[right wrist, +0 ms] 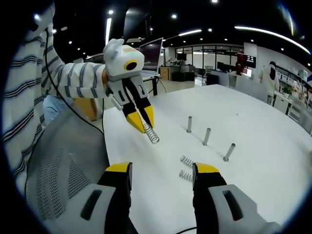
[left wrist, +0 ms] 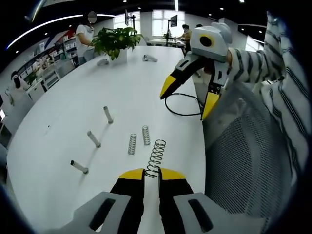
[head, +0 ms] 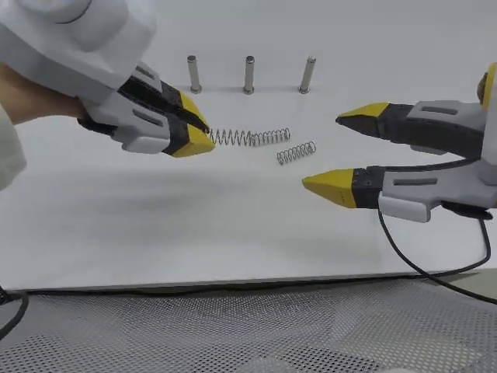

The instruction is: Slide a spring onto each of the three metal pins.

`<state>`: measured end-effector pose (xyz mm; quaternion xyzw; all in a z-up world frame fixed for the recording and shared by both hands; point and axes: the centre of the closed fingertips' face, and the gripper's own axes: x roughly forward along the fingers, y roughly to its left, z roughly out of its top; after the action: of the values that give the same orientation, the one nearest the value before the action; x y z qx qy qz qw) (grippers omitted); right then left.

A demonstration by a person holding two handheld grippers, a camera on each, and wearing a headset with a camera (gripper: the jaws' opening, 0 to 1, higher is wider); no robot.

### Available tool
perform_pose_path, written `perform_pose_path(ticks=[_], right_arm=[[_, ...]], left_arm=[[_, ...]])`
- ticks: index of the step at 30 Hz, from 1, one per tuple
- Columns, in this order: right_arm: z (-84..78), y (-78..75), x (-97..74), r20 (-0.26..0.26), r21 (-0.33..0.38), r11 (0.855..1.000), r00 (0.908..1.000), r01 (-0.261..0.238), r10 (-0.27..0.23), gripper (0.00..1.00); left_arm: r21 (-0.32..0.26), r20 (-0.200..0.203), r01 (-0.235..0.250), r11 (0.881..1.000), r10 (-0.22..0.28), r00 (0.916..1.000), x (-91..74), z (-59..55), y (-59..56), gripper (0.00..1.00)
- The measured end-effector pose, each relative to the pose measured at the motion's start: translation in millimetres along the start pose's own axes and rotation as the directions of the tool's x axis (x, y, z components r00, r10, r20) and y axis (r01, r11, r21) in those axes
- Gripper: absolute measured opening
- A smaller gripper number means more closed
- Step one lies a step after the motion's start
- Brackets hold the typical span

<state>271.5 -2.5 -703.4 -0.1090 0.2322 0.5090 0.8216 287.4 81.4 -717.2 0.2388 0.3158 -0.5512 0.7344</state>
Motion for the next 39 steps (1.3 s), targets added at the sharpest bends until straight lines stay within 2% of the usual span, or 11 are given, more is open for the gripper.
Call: perform_pose_path(ticks=[7,18,26,30,39], right_arm=[[2.7,11.1,9.4,0.005,0.007,0.998,0.9984,-0.057,0.057,0.38],[7.4,29.9,22.7,0.003,-0.038,0.991,0.992,-0.126,0.126,0.3],[8.6,39.8,28.3,-0.012,-0.066,0.984,0.9861,-0.166,0.166,0.25],[9.3,43.5,30.1,-0.017,-0.076,0.981,0.9836,-0.18,0.179,0.22],[13.1,48.8,33.9,-0.025,-0.099,0.974,0.9795,-0.201,0.2,0.13]], left_arm=[[0.005,0.013,0.036,0.999,-0.036,0.9993,3.1,2.4,-6.9,0.03],[0.001,0.06,0.076,0.997,-0.076,0.9953,1.8,8.2,-16.7,0.03],[-0.004,0.086,0.104,0.995,-0.103,0.9909,1.5,10.9,-23.3,0.03],[-0.002,0.076,0.108,0.994,-0.108,0.9912,2.8,8.9,-24.9,0.03],[-0.021,0.098,0.133,0.991,-0.131,0.9866,4.3,8.7,-31.7,0.03]])
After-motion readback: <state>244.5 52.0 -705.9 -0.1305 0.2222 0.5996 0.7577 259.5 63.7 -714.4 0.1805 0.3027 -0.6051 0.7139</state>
